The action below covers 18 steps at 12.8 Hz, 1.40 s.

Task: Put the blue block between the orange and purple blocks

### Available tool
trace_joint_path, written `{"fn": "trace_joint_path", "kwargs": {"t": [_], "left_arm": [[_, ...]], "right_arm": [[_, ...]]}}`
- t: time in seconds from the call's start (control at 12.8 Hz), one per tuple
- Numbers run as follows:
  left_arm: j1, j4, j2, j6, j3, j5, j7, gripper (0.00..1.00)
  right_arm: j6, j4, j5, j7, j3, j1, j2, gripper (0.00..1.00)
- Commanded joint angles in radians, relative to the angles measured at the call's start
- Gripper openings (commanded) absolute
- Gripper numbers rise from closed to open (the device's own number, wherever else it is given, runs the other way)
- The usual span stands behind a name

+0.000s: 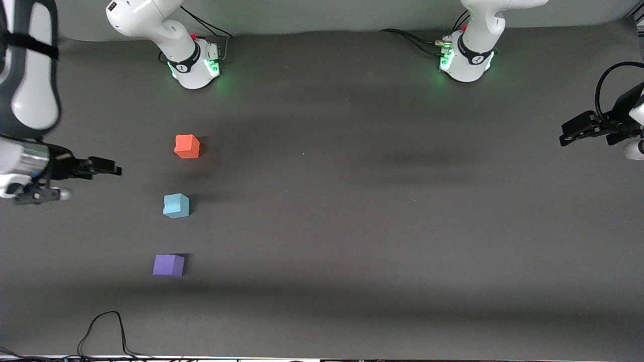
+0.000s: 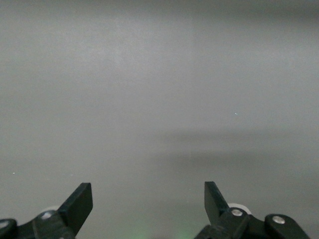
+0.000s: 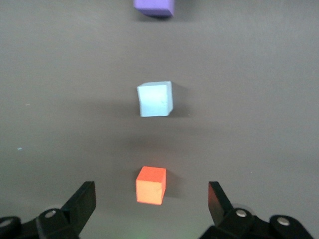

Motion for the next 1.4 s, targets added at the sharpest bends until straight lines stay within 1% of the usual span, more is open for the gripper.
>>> {"fn": "trace_joint_path", "kwargs": {"t": [0.0,0.08,0.23,0.47,0.55,0.62,0.7,0.86,0.94,1.01,1.17,1.25,1.33], "left_arm": [[0.002,-0.032,-0.037,-0.001,0.002,-0.003,0.020,1.00],[0.002,-0.031,-0.037,-0.006,0.002,-0.003,0.020,1.00],[0.002,-0.028,-0.045,-0.006,0.002,-0.004,0.021,1.00],[0.000,-0.028,-0.058,-0.007,0.000,-0.007,0.037,1.00],[0.000,-0.029,-0.066,-0.018,0.002,-0.009,0.040,1.00],[0.002,-0.026,-0.068,-0.020,0.002,-0.009,0.046,1.00],[0.002,-0.024,-0.066,-0.016,0.002,-0.009,0.046,1.00],[0.002,-0.024,-0.063,-0.015,0.002,-0.009,0.043,1.00],[0.000,-0.015,-0.060,-0.024,0.002,-0.009,0.043,1.00],[0.000,-0.005,-0.054,-0.029,0.002,-0.009,0.034,1.00],[-0.003,-0.003,-0.054,-0.039,-0.003,-0.006,0.032,1.00],[-0.001,-0.003,-0.054,-0.039,-0.001,-0.007,0.032,1.00],[0.000,-0.003,-0.054,-0.039,-0.001,-0.007,0.032,1.00]], "right_arm": [[-0.077,0.101,-0.080,0.151,0.006,0.073,-0.039,1.00],[-0.094,0.125,-0.105,0.198,0.008,0.101,-0.059,1.00],[-0.122,0.133,-0.111,0.275,0.006,0.152,-0.083,1.00],[-0.130,0.135,-0.171,0.297,0.008,0.195,-0.120,1.00],[-0.131,0.138,-0.177,0.299,0.018,0.192,-0.117,1.00],[-0.133,0.133,-0.179,0.297,0.058,0.178,-0.122,1.00],[-0.145,0.132,-0.194,0.297,0.112,0.125,-0.130,1.00],[-0.159,0.130,-0.232,0.299,0.326,-0.056,-0.149,1.00],[-0.159,0.127,-0.251,0.300,0.406,-0.119,-0.162,1.00],[-0.159,0.124,-0.251,0.300,0.470,-0.191,-0.165,1.00],[-0.159,0.118,-0.251,0.329,0.665,-0.357,-0.168,1.00],[-0.157,0.116,-0.251,0.373,0.752,-0.421,-0.170,1.00],[-0.153,0.113,-0.251,0.400,0.819,-0.475,-0.170,1.00]]}}
